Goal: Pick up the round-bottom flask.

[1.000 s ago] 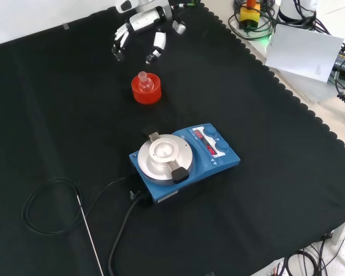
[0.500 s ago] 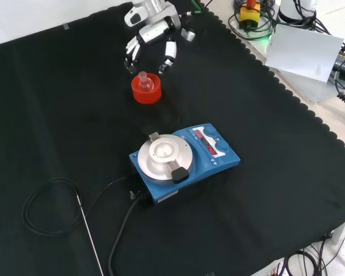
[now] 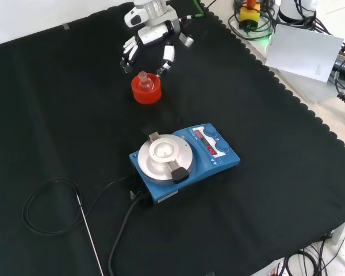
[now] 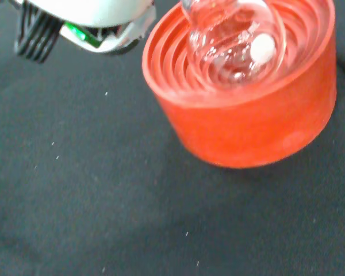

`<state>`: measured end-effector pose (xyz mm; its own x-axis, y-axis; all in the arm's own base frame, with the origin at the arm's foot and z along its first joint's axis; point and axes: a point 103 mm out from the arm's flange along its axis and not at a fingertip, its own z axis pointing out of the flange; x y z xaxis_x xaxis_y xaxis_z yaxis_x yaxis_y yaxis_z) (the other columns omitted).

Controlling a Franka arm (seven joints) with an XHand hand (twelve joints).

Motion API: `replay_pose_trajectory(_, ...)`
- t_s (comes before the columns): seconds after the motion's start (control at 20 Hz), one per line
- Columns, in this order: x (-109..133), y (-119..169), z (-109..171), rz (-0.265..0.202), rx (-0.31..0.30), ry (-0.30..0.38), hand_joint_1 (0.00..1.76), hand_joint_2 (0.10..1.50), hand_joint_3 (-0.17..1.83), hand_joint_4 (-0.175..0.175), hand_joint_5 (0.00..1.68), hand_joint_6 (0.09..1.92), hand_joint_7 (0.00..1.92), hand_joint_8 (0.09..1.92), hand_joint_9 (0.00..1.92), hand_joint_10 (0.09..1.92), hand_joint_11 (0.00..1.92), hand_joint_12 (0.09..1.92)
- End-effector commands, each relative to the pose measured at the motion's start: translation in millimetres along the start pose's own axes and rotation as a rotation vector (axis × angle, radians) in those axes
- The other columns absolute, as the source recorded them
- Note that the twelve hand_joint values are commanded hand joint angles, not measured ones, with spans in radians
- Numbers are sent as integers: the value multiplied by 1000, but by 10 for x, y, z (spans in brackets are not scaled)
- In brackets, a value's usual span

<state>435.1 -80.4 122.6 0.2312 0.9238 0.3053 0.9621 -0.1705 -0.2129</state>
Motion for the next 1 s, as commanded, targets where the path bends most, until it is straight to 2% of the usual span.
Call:
replay_pose_trajectory(0.05, -52, 73, 33, 16, -15, -1, 905, 539, 619, -51, 586, 107, 292, 680, 524, 655, 225, 1381)
replay_pose_trajectory(0.4, -140, 122, 144, 23, 8, 7, 914, 539, 615, -56, 598, 118, 292, 681, 525, 654, 224, 1382)
replay_pose_trajectory(0.8, -170, 192, 155, 19, -6, 22, 925, 545, 612, -59, 692, 175, 303, 685, 532, 653, 236, 1381)
replay_pose_trajectory(1.0, -169, 225, 159, 19, -13, 34, 927, 552, 601, -63, 622, 482, 317, 680, 551, 635, 251, 1373)
